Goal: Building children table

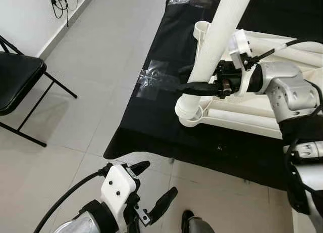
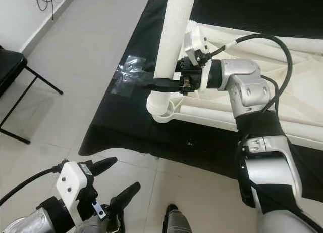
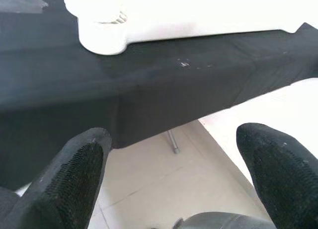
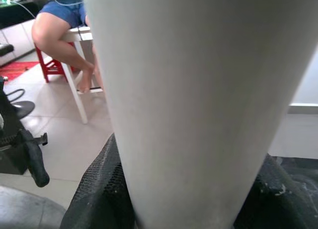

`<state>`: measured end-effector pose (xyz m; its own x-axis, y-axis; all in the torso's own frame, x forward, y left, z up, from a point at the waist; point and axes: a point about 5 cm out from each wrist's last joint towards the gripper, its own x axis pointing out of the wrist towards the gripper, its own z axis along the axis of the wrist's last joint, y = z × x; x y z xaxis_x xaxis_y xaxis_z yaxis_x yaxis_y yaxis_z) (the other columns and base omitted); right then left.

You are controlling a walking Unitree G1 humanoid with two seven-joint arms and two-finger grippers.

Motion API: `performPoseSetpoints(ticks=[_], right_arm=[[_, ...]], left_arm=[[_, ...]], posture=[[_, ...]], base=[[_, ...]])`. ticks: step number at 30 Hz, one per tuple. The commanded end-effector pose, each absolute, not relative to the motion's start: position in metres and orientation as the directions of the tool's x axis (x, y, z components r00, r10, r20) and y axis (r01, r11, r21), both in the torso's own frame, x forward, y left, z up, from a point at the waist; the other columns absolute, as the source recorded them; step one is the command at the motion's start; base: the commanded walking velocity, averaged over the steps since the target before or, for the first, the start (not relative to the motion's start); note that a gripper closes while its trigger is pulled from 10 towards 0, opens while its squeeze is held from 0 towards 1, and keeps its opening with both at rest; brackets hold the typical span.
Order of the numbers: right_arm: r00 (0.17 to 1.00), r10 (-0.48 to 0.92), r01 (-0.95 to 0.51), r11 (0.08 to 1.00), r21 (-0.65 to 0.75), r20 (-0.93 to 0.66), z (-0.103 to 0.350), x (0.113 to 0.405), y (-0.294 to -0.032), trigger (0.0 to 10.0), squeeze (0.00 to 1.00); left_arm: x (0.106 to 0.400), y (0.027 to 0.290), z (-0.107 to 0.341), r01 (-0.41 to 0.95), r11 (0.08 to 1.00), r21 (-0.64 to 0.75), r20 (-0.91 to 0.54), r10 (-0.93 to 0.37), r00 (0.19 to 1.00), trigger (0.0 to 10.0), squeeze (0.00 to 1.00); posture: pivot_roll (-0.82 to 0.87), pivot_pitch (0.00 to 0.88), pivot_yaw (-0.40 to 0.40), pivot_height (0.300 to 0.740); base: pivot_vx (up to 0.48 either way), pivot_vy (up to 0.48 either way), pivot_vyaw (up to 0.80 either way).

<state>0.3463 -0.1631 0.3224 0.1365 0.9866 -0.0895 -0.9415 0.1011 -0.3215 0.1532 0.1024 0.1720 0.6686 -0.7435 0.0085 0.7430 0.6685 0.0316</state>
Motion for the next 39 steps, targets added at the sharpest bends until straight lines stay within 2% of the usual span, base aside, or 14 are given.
performPoseSetpoints(ticks=[1,4,5,9,20,39], right_arm=[[0.098,0.990,-0.957,0.066,-0.283,-0.100,0.319,0.346,-0.167,10.0,0.00],[0.070,0.992,-0.959,0.038,-0.279,-0.107,0.320,0.344,-0.166,10.0,0.00],[0.038,0.992,-0.960,0.002,-0.280,-0.123,0.321,0.344,-0.165,10.0,0.00],[0.020,0.990,-0.957,-0.021,-0.288,-0.140,0.322,0.344,-0.164,10.0,0.00],[0.060,0.989,-0.945,0.013,-0.327,-0.134,0.330,0.350,-0.168,10.0,0.00],[0.067,0.978,-0.946,0.000,-0.325,-0.196,0.330,0.344,-0.183,10.0,0.00]], left_arm=[[0.145,0.100,0.171,0.759,0.651,0.023,-0.013,-0.759,0.651,10.0,0.00],[0.145,0.100,0.171,0.759,0.650,0.021,-0.014,-0.759,0.651,10.0,0.00],[0.143,0.100,0.171,0.760,0.649,0.018,-0.016,-0.760,0.649,10.0,0.00],[0.142,0.101,0.172,0.762,0.648,0.015,-0.019,-0.761,0.648,10.0,0.00],[0.140,0.101,0.172,0.756,0.655,0.014,-0.024,-0.756,0.655,10.0,0.00],[0.143,0.104,0.172,0.756,0.654,0.018,-0.028,-0.756,0.654,10.0,0.00]], posture=[[0.03,0.401,-0.035,0.740],[0.03,0.403,-0.034,0.740],[0.03,0.408,-0.033,0.740],[0.04,0.412,-0.031,0.740],[0.05,0.417,-0.027,0.740],[0.04,0.413,-0.009,0.740]], base=[[0.000,0.000,0.00],[0.000,0.000,0.00],[0.000,0.000,0.00],[0.000,0.000,0.00],[0.000,0.000,0.00],[0.000,0.000,0.00]])
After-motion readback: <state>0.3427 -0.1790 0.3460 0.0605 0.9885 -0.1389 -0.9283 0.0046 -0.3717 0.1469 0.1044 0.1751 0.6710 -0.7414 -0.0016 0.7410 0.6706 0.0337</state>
